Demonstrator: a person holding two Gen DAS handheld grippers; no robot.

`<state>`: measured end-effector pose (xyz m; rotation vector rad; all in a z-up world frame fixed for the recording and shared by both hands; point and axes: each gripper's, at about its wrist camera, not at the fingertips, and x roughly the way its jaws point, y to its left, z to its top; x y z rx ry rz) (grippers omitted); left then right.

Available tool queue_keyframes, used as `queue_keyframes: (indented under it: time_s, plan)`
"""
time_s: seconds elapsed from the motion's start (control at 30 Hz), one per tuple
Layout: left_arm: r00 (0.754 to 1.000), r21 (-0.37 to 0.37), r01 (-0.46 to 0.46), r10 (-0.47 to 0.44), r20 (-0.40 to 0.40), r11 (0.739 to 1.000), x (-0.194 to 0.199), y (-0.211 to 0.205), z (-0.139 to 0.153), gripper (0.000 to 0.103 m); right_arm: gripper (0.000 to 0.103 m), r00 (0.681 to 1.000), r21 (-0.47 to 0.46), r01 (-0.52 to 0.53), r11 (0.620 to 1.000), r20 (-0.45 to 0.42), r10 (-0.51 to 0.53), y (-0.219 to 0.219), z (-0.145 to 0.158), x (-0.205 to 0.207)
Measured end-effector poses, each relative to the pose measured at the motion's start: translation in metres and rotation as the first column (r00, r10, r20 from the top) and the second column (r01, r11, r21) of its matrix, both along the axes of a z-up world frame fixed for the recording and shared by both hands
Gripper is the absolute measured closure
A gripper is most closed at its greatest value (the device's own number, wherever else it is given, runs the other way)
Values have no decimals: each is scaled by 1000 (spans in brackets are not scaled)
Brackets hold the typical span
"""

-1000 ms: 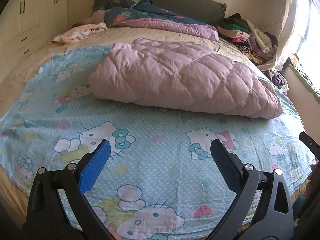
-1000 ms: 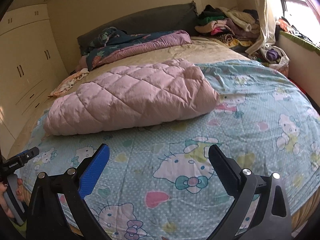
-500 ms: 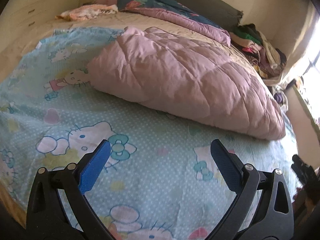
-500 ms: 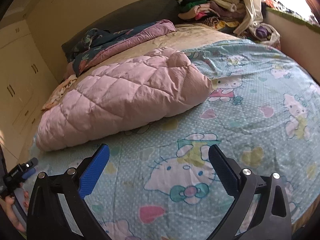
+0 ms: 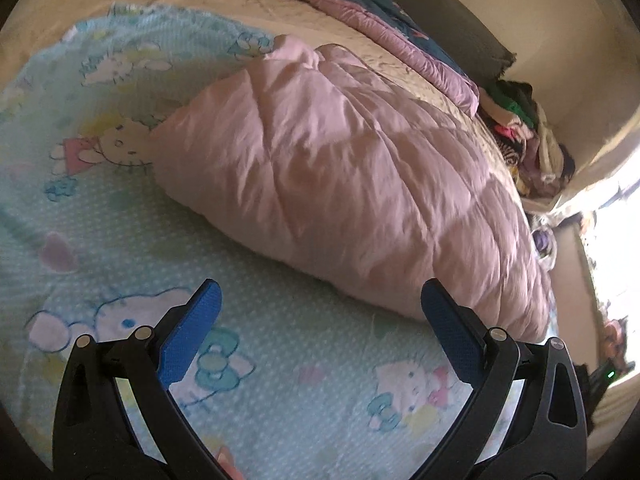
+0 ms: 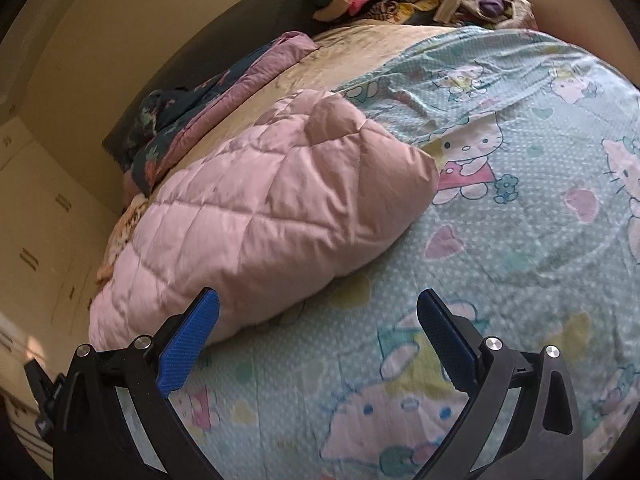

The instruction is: Fold large clothes

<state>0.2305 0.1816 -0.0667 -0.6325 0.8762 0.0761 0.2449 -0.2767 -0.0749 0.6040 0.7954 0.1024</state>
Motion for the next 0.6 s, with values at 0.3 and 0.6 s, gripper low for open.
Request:
queue_keyframes:
  time_s: [0.3, 0.6]
  plan:
    - [993, -171, -119, 118, -14, 978, 24, 34, -16, 10, 4, 993, 163, 103, 981, -67, -93, -13, -19, 32]
    - [984, -298, -176, 178, -20, 938, 44, 48, -36, 8, 4, 992, 216, 106, 971, -91, -88, -10, -33, 51]
